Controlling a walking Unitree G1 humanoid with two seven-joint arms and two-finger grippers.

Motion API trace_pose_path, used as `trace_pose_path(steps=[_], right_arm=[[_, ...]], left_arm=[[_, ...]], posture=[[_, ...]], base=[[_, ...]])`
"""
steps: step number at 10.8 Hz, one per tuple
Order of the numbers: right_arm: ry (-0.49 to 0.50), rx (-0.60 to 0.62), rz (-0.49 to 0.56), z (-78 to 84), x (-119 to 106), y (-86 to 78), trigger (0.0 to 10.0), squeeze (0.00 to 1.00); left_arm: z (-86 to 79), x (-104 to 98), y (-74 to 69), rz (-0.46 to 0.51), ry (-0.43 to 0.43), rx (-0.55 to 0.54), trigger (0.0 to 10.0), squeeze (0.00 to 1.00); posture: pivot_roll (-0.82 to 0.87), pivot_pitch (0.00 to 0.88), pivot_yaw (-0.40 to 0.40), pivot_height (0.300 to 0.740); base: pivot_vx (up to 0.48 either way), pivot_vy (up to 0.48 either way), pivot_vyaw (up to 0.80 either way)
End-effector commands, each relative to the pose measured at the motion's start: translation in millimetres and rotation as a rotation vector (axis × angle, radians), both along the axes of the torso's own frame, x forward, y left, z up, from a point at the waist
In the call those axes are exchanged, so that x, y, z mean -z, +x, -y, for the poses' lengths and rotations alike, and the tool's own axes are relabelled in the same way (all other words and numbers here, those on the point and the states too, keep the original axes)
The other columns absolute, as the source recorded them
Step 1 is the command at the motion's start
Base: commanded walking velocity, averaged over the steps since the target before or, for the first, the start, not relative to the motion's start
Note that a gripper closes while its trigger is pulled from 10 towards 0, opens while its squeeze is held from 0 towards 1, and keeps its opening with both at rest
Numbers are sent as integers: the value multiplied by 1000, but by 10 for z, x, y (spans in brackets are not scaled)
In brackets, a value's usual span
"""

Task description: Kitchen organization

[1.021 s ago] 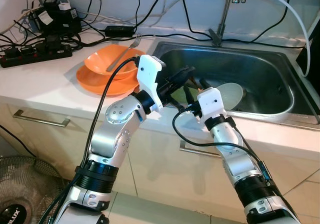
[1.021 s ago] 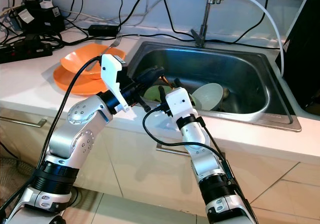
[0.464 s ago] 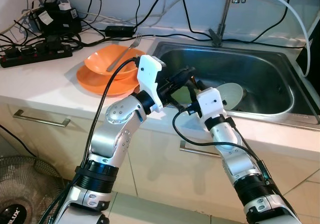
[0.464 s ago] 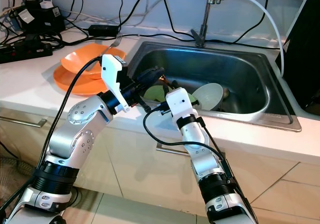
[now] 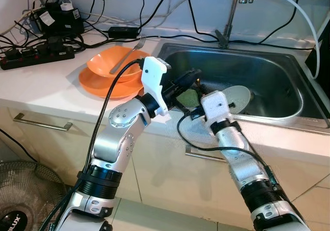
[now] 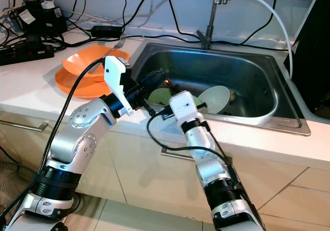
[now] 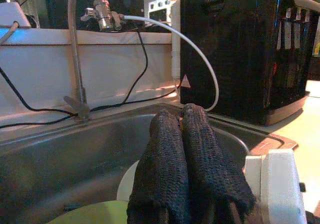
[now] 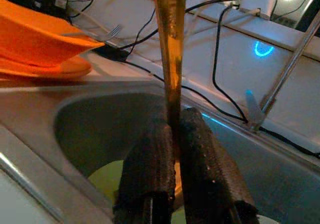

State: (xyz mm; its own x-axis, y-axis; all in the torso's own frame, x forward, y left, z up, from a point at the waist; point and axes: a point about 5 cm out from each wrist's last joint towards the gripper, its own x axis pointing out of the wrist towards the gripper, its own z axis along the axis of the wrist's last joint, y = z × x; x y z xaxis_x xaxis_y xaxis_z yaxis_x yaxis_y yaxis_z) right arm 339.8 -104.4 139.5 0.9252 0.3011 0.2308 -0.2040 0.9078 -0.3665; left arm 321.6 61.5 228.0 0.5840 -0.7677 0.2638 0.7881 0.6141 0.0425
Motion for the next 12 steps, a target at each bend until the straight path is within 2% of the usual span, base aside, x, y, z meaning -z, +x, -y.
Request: trace_pose_path(steps=[1, 2, 3, 6, 9, 11, 12], right_arm=[[21, 16, 25, 16, -85, 45, 0, 0], [22, 17, 27, 15, -87, 45, 0, 0], [22, 19, 26, 18, -84, 43, 0, 0], [25, 34, 28, 40, -90, 58, 0, 0], [24, 60, 39, 65, -154, 135, 0, 0], [31, 114, 17, 130, -184, 244, 0, 0], [35, 144, -11, 165, -193, 316, 2392, 0]], left_arm=[[-17, -101, -30, 43, -14, 10, 10000, 0], [-22, -106, -24, 50, -9, 3, 10000, 0], [-22, -106, -24, 56, -8, 7, 10000, 1000], [-22, -111, -33, 50, -27, 11, 10000, 1000], [-31, -142, -50, 58, -36, 22, 10000, 1000], [-54, -130, -69, 61, -40, 14, 10000, 1000], [-72, -120, -80, 58, -46, 4, 10000, 0]], posture=[[149, 0, 41, 740], [149, 0, 43, 740], [147, 0, 44, 740], [149, 0, 44, 740], [149, 0, 43, 740], [149, 0, 40, 740], [156, 0, 38, 740]], base=[[0, 0, 0], [0, 0, 0], [0, 0, 0], [0, 0, 0], [0, 0, 0], [0, 0, 0], [0, 0, 0]])
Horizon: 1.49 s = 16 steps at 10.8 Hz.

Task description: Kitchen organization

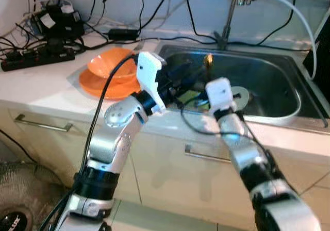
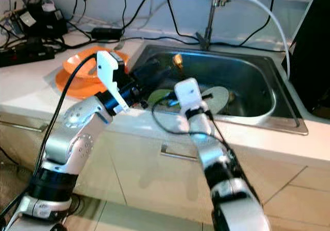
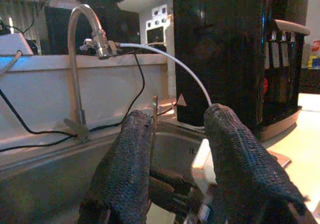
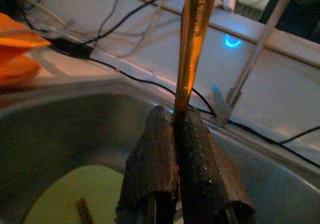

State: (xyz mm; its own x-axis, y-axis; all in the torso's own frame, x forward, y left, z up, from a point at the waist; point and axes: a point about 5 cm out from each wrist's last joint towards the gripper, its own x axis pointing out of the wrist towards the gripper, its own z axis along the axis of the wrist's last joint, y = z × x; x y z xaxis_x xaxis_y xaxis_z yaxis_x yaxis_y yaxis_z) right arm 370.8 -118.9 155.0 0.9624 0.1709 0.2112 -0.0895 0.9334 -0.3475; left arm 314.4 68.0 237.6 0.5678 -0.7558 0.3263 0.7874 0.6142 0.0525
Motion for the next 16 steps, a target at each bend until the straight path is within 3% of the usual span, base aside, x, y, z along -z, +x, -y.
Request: trace_pose_path(steps=[1, 3, 5, 6, 9, 11, 16], right_arm=[[42, 32, -16, 48, -51, 59, 10000, 0], [58, 62, -26, 109, -119, 146, 10000, 0], [116, 92, -57, 192, -137, 194, 10000, 0], [119, 128, -64, 283, -178, 232, 10000, 0], [201, 208, -178, 447, -109, 285, 10000, 0], [192, 209, -241, 433, -12, 277, 10000, 0], [190, 211, -332, 379, 201, 215, 10000, 0]], left_arm=[[-41, -12, -9, 2, -6, -15, 10000, 0], [-188, -25, 2, -16, -93, -106, 10000, 0], [-402, 197, 116, -96, -49, -283, 10000, 0], [-417, 411, 107, -161, 2, -303, 10000, 0], [-263, 932, -147, -311, 226, -216, 10000, 0], [-203, 986, -233, -322, 246, -197, 10000, 0], [-127, 854, -355, -300, 252, -164, 10000, 0]], posture=[[158, 0, 36, 740], [167, 0, 29, 740], [160, 0, 30, 740], [158, 0, 32, 740], [191, 0, 27, 740], [221, 0, 24, 740], [277, 72, 39, 740]], base=[[0, 0, 0], [0, 0, 0], [0, 0, 0], [0, 0, 0], [0, 0, 0], [0, 0, 0], [0, 0, 0]])
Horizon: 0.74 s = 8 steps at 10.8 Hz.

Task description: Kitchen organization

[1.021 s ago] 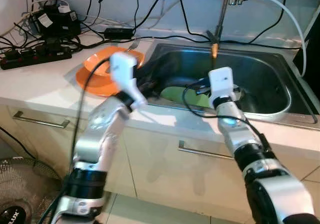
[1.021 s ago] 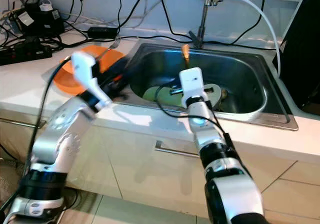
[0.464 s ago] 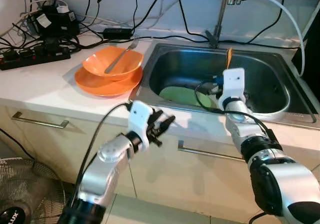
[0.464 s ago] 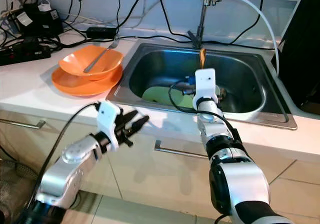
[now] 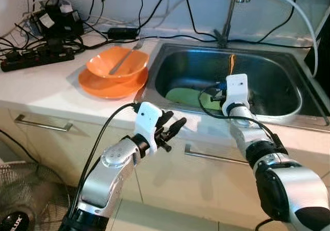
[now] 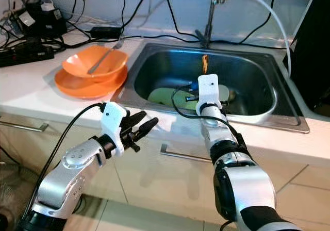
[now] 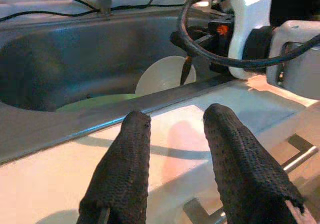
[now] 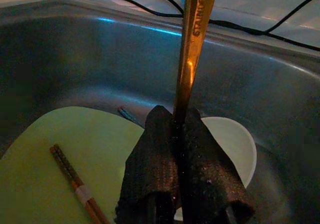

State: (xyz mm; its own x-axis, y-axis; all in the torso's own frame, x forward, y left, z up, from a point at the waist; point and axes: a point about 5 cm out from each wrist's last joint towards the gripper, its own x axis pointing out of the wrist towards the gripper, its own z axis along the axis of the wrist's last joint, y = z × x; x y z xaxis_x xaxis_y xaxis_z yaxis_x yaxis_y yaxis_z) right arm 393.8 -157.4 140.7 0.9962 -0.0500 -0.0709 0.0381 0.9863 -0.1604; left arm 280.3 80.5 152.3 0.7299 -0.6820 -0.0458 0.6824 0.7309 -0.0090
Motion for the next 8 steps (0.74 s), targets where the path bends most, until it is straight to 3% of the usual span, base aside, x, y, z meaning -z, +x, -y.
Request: trace_pose_path(steps=[1, 2, 3, 5, 8], right_arm=[[11, -2, -41, -16, 73, -20, 10000, 0], [12, -8, -47, -34, 91, -26, 10000, 741], [17, -4, -47, -40, 96, -28, 10000, 1000], [17, -2, -44, -44, 91, -26, 10000, 0], [1, -23, -3, -71, -2, 5, 10000, 0]], left_arm=[[6, -9, -32, -3, 15, 6, 10000, 0], [6, -10, -51, -11, 19, 7, 10000, 0], [0, -12, -76, -17, 21, 6, 10000, 0], [13, -11, -101, -27, 19, 10, 10000, 0], [22, -22, -74, -30, 10, 6, 10000, 0]], posture=[[281, 83, 41, 740], [286, 92, 42, 740], [289, 103, 44, 740], [289, 110, 45, 740], [275, 99, 40, 740]], base=[[0, 0, 0], [0, 0, 0], [0, 0, 0], [0, 0, 0], [0, 0, 0]])
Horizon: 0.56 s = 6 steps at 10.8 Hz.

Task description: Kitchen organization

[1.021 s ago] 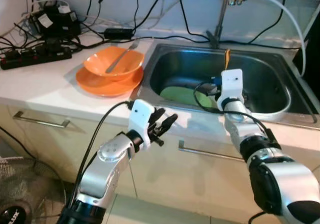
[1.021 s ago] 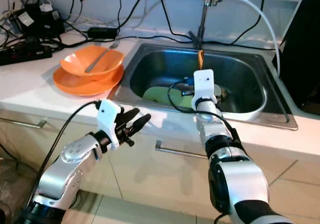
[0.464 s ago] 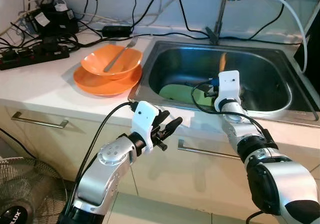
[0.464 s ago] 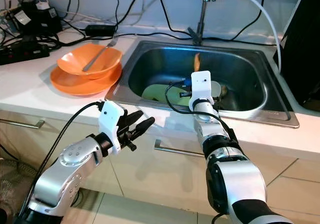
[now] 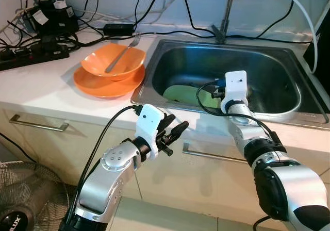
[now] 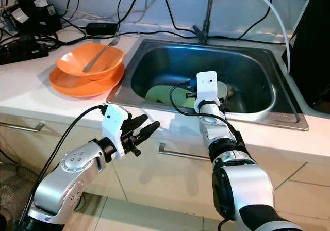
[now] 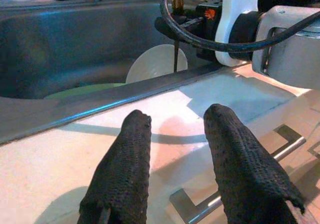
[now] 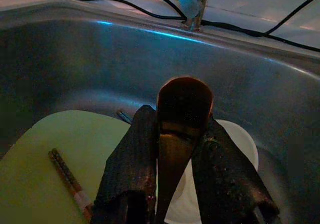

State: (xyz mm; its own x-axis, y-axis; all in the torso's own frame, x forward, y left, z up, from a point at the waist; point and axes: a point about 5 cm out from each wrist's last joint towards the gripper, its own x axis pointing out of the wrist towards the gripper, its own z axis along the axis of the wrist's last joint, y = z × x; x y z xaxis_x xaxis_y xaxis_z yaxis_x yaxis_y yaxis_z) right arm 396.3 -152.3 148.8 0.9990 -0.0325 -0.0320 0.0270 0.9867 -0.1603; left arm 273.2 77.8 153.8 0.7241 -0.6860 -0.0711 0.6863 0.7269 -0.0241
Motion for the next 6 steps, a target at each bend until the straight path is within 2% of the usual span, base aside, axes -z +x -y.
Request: trace_pose_path(steps=[1, 2, 3, 5, 6], right_arm=[[-20, -14, -17, -25, 22, -2, 10000, 1000], [-27, -5, -13, -13, 1, 7, 10000, 1000], [-34, -6, -10, -12, -15, 13, 10000, 0], [-32, -9, 17, 3, -71, 28, 10000, 0], [-8, -14, 80, 1, -204, 58, 10000, 0]], left_arm=[[10, -7, 19, 0, 0, 0, 10000, 0], [25, -10, 26, 3, -2, 1, 10000, 0], [32, -16, 44, 7, -5, -1, 10000, 0], [37, -30, 101, 23, -11, -13, 10000, 0], [29, -57, 146, 44, -19, -31, 10000, 0]], posture=[[269, 92, 36, 740], [267, 86, 33, 740], [261, 73, 29, 740], [249, 54, 20, 740], [238, 49, 20, 740]], base=[[0, 0, 0], [0, 0, 0], [0, 0, 0], [0, 0, 0], [0, 0, 0]])
